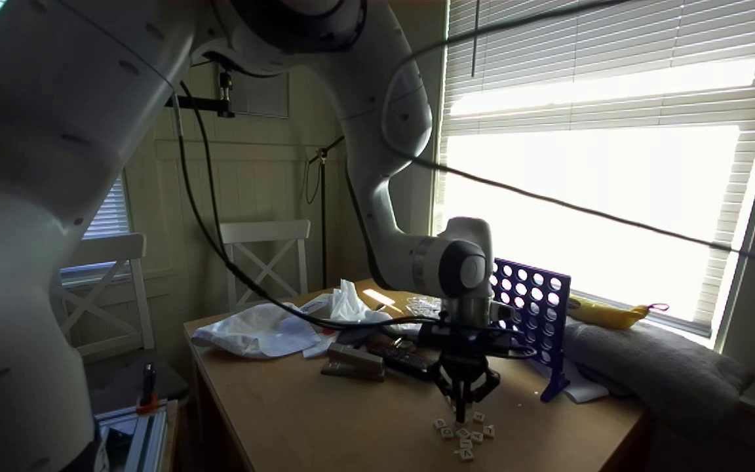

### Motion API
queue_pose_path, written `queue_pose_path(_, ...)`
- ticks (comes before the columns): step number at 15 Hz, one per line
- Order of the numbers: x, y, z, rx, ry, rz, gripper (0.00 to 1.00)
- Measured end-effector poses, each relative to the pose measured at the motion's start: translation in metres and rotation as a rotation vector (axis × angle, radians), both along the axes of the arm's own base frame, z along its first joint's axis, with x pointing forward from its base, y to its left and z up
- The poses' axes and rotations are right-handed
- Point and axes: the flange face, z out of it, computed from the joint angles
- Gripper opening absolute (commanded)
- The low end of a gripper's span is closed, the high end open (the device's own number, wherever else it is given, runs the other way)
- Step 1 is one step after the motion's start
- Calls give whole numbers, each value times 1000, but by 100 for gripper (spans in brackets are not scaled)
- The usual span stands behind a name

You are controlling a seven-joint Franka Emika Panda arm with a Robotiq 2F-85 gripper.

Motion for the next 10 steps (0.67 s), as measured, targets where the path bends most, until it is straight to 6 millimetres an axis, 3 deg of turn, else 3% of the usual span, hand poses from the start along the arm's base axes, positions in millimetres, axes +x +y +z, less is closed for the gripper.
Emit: queue_pose_path(10, 3, 8, 0, -12, 10, 97, 0)
